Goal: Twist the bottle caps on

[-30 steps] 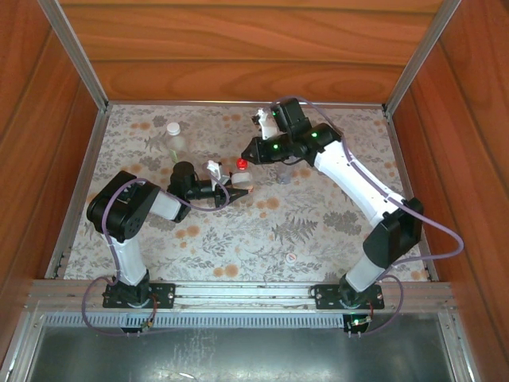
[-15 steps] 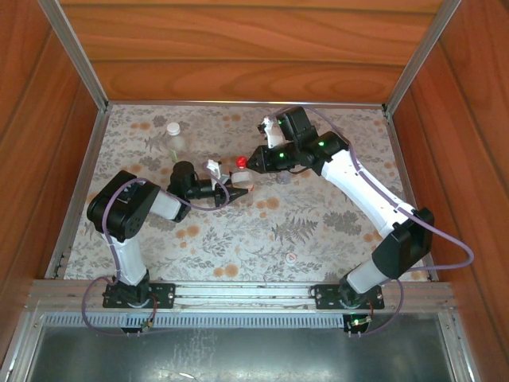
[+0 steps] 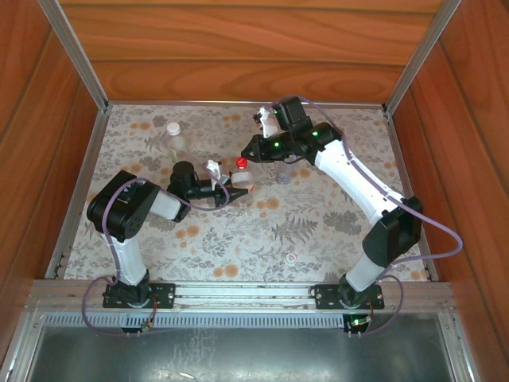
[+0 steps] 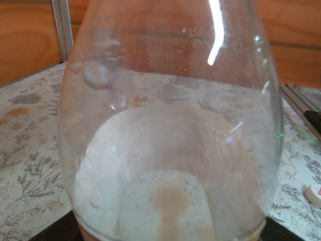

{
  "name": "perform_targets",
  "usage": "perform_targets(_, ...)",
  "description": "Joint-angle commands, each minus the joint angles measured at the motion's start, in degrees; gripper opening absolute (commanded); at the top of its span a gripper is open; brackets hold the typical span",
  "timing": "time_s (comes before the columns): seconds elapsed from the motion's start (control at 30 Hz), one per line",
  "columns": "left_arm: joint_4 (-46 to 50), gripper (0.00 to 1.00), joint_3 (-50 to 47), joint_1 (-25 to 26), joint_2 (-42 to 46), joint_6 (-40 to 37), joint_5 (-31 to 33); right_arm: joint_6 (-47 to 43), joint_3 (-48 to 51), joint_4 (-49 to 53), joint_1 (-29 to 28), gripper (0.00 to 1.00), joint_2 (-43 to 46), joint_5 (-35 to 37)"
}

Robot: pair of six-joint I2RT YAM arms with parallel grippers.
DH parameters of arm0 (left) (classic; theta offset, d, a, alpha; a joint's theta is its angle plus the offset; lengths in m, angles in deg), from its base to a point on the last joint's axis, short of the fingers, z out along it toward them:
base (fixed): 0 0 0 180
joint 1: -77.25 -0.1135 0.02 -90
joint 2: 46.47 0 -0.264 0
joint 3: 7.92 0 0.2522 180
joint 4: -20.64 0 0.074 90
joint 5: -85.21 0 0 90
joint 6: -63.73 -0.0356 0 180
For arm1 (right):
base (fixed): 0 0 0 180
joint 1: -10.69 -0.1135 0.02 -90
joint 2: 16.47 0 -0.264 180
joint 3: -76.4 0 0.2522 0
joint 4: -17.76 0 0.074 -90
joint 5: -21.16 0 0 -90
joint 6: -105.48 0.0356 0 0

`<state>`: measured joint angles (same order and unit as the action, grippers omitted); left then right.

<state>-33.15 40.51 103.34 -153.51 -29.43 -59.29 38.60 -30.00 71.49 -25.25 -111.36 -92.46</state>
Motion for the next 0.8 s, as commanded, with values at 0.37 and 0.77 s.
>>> perform_targets(0.37,10.3,0.49,-2.2,-0.7,-3.5,-1.1,2.4,1.5,5.7,0.3,0.3,0.11,4.9,-2.9)
perform_targets(0.77,10.3,0.49,-2.2,-0.7,-3.5,-1.3,2.1,2.6,7.4,-1.3,0.5,0.23,7.5,0.1)
